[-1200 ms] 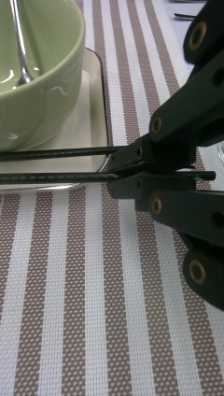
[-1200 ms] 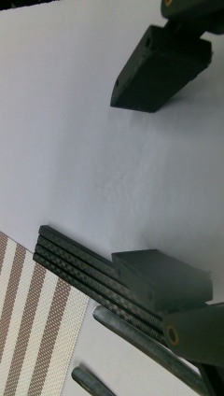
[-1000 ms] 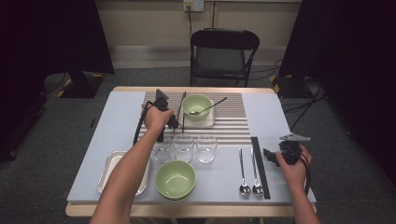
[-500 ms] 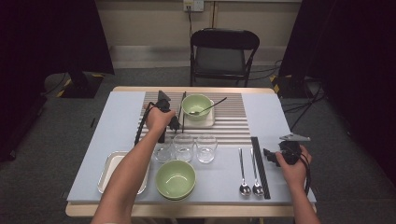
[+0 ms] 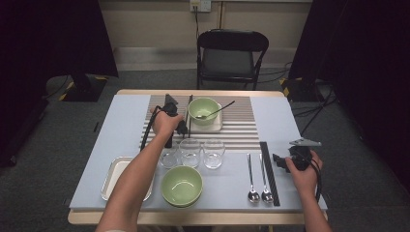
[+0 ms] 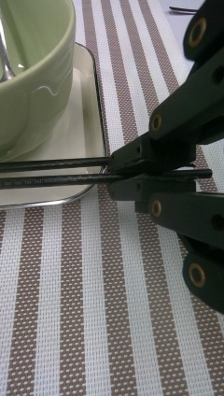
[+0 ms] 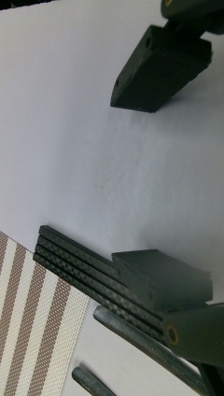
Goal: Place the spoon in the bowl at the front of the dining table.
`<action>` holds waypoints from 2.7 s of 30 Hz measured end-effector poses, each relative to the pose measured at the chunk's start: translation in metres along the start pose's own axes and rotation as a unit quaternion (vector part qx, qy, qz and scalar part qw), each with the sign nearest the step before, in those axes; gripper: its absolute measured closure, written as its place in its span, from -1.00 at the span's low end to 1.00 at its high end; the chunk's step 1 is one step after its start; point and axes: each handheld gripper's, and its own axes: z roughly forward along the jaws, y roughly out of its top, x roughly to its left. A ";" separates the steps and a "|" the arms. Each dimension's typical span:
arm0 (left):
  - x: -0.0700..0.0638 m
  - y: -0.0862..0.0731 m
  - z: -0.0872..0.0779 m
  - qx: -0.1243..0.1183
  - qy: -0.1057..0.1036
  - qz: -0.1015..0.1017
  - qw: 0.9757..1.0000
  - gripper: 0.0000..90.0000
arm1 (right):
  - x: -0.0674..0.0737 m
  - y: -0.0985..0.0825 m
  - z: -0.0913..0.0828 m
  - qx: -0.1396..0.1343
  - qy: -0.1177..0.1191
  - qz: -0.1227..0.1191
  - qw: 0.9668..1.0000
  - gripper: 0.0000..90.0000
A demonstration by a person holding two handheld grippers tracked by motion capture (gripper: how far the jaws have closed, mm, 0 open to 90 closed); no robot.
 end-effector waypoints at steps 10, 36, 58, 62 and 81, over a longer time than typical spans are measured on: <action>-0.001 0.000 0.001 0.003 -0.003 0.002 1.000 0.88 | 0.000 0.000 0.000 0.000 0.000 0.000 1.000 -0.55; -0.001 0.000 0.004 -0.001 -0.006 0.003 1.000 0.88 | 0.000 0.000 0.000 -0.001 0.000 -0.001 1.000 -0.55; -0.001 0.001 0.005 -0.014 -0.001 -0.001 1.000 0.91 | 0.000 0.000 0.000 -0.001 0.000 -0.001 1.000 -0.55; -0.001 0.000 0.005 -0.015 -0.004 0.002 1.000 0.88 | 0.000 0.000 0.000 -0.001 0.000 -0.001 1.000 -0.55; -0.008 0.000 0.004 -0.011 0.000 0.009 1.000 0.53 | 0.000 0.000 0.000 -0.001 0.000 -0.001 1.000 -0.55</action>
